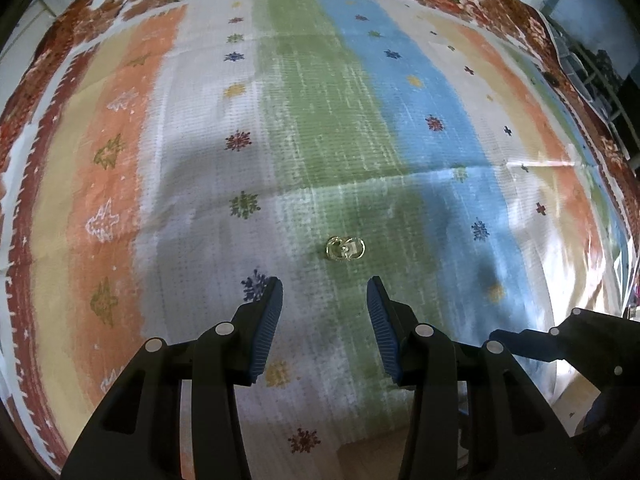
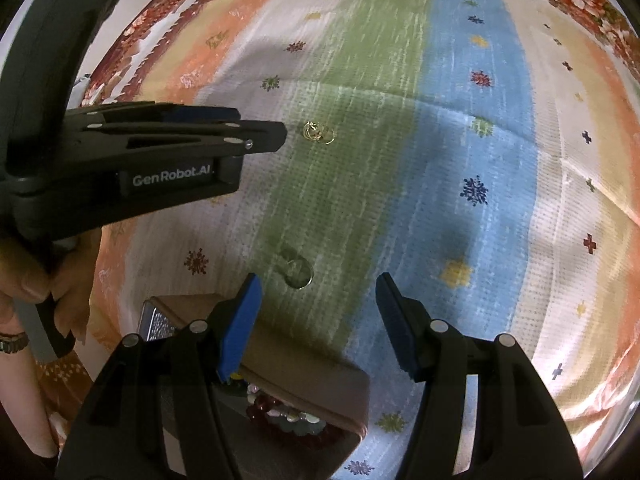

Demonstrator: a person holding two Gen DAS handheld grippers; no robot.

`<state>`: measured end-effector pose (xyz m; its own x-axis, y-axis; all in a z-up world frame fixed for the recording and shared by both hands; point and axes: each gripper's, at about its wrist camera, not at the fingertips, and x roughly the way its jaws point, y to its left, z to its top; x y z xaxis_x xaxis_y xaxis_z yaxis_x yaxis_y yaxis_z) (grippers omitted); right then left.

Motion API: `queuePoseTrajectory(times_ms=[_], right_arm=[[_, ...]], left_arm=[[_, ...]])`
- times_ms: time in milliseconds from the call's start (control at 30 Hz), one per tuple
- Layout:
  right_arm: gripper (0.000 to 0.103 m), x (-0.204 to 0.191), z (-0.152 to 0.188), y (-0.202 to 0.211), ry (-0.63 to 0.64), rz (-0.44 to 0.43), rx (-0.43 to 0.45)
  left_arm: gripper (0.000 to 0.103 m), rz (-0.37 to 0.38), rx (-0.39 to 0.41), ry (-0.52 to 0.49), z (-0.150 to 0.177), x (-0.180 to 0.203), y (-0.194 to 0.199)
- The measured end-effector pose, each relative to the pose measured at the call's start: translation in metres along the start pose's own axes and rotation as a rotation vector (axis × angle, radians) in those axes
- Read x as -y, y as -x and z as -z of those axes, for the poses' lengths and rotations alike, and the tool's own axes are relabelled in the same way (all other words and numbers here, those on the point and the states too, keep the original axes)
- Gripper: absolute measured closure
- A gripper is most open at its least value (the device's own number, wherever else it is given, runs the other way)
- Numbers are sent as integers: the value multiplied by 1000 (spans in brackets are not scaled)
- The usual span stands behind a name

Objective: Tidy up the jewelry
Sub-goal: 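Move the left gripper from the tin toward the small gold ring on the cloth, then close the left gripper on the gold ring and lift it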

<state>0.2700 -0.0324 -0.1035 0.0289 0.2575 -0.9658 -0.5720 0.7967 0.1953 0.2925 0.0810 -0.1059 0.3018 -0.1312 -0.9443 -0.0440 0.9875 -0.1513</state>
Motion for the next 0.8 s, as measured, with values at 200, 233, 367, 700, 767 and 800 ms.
queuePoseTrajectory(times_ms=[200, 233, 367, 700, 767, 800], right_arm=[[43, -2, -7, -18, -7, -17, -48], [43, -2, -7, -21, -8, -22, -55], [48, -4, -10, -29, -10, -31, -75], [61, -3, -13, -43, -19, -29, -97], [63, -3, -14, -45, -20, -23, -99], [63, -3, -13, -46, -20, -21, -99]], left_arm=[[59, 2, -9, -5, -8, -1, -10], [59, 4, -14, -6, -9, -2, -12], [60, 3, -31, -11, -13, -2, -21], [70, 63, -59, -30, -22, 1, -36], [70, 51, -72, -41, -22, 3, -41], [70, 49, -77, -43, -22, 3, -43]])
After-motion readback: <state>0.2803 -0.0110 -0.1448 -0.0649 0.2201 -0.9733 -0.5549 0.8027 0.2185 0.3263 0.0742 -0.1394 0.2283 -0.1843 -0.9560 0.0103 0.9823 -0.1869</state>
